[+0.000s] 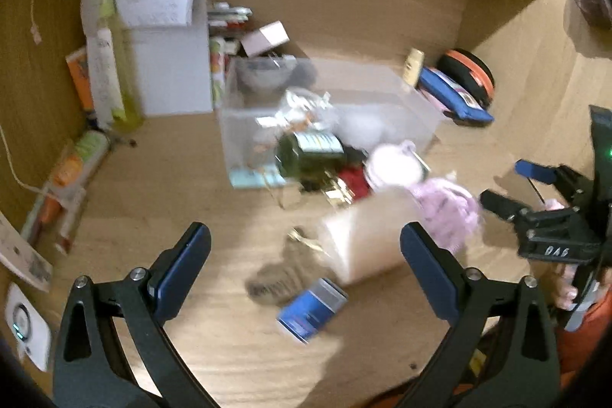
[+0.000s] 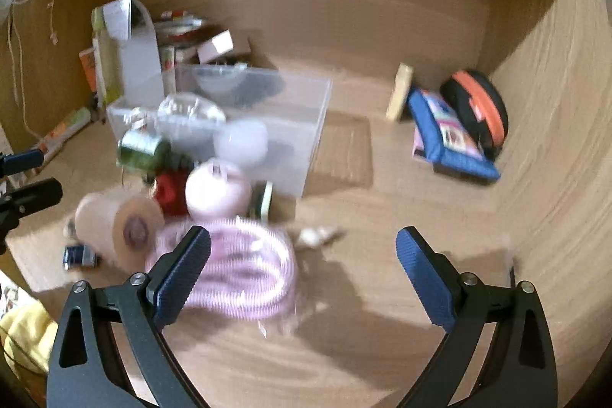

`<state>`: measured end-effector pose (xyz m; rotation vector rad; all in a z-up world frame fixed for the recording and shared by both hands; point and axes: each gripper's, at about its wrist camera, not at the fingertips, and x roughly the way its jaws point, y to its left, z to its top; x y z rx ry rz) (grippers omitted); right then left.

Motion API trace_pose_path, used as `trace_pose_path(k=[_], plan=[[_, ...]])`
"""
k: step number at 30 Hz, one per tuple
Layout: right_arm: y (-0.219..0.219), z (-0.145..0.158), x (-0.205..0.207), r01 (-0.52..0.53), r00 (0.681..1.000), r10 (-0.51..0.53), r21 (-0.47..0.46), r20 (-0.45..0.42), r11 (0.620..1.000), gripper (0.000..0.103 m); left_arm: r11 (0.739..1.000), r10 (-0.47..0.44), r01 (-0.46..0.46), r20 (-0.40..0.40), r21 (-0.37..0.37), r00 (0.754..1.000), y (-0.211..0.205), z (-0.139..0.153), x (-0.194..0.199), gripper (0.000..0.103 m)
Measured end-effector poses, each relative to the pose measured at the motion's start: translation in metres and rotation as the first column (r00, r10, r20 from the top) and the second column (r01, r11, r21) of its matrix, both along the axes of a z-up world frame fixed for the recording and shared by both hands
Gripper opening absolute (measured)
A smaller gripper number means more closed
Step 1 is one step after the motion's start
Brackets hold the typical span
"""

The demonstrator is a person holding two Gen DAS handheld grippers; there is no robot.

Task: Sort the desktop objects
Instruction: 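Withdraw both tools and move toward the beige roll and pink rope bag, then grasp the beige cylindrical roll with the left tool while the right tool grasps the pink rope bag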

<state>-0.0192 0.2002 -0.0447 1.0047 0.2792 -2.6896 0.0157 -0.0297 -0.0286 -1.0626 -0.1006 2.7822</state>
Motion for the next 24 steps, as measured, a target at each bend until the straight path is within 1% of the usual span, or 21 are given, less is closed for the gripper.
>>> trace_pose_path(k=[6, 10, 13, 16, 18, 21, 24], plan=[[-0.002, -0.023, 0.011, -0.039, 0.996, 0.038, 0.01, 0.075, 0.999, 0.097, 0.997, -0.067, 0.063, 0.077, 0.047, 0.995, 0.028, -0.021, -0.007, 0.101], [-0.003, -0.029, 0.011, -0.03, 0.995, 0.027, 0.034, 0.092, 0.999, 0.097, 0.993, -0.097, 0.091, 0.094, 0.069, 0.991, 0.043, -0.025, -0.013, 0.101], [-0.006, -0.032, 0.01, -0.053, 0.992, 0.049, 0.029, 0.118, 0.998, 0.097, 0.995, -0.08, 0.074, 0.099, 0.063, 0.992, 0.048, -0.028, -0.022, 0.101], [-0.013, -0.034, 0.014, -0.102, 0.985, 0.102, -0.001, 0.138, 0.995, 0.097, 0.996, -0.055, 0.043, 0.138, 0.084, 0.989, 0.043, -0.037, -0.033, 0.101], [-0.019, -0.035, 0.017, -0.122, 0.983, 0.121, -0.003, 0.141, 0.993, 0.097, 0.995, -0.034, 0.02, 0.158, 0.093, 0.987, 0.037, -0.042, -0.037, 0.1], [-0.031, -0.037, 0.016, -0.149, 0.978, 0.147, 0.002, 0.148, 0.989, 0.097, 0.995, -0.026, 0.011, 0.14, 0.102, 0.99, 0.029, -0.039, -0.033, 0.101], [-0.043, -0.037, 0.012, -0.168, 0.974, 0.165, 0.009, 0.152, 0.986, 0.097, 0.996, -0.008, -0.004, 0.128, 0.094, 0.992, 0.02, -0.037, -0.029, 0.101]])
